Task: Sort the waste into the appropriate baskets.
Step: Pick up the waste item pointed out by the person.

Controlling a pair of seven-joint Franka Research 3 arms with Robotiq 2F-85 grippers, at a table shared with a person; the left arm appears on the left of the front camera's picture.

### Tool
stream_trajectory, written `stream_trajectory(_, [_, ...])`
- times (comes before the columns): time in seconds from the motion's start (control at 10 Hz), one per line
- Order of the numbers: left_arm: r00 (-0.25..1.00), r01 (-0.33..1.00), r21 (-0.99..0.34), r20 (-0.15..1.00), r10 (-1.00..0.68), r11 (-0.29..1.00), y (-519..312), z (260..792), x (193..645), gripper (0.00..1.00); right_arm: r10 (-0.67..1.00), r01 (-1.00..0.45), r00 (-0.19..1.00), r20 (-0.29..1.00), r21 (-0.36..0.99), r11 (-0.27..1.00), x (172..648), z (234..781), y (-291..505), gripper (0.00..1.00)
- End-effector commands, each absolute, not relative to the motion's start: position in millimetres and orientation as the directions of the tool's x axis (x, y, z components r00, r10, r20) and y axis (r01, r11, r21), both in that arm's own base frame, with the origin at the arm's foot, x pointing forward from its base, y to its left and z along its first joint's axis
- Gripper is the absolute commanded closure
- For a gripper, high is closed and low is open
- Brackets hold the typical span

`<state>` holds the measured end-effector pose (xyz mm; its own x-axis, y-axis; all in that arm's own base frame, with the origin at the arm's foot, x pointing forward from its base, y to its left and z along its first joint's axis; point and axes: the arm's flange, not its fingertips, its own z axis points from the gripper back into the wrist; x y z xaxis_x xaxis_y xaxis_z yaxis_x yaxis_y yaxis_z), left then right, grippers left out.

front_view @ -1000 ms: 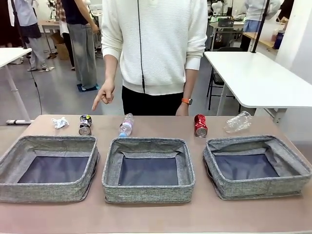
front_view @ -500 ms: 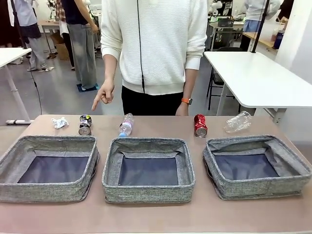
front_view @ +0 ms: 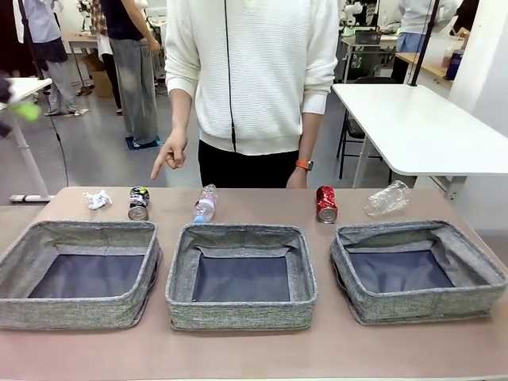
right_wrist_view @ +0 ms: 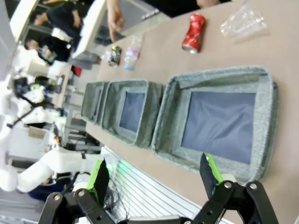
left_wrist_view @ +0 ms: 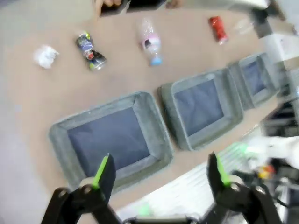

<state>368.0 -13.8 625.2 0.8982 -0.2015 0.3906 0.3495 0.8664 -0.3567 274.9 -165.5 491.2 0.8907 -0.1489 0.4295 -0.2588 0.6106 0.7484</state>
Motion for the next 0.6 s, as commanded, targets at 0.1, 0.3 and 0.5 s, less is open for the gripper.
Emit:
stream_trajectory(0.1, [0.914, 0.342, -0.112, -0.189, -0.358, 0.933, -46, 559, 506, 0.0, -0.145, -0.287, 0.879, 0.455, 0.747, 0.6, 276, 492, -165, 0.0])
stream_trajectory(0.3, [0.897, 0.411, -0.074, -0.142, -0.418, 0.908, -67, 506, 550, 0.0, -0.145, -0.287, 0.879, 0.455, 0.747, 0.6, 276, 492, -165, 0.0])
stream_trajectory(0.5, [0.933, 0.359, -0.088, 0.014, -0.359, 0.929, -65, 437, 579, 0.0, -0.145, -0.287, 0.879, 0.455, 0.747, 0.6, 276, 492, -165, 0.0])
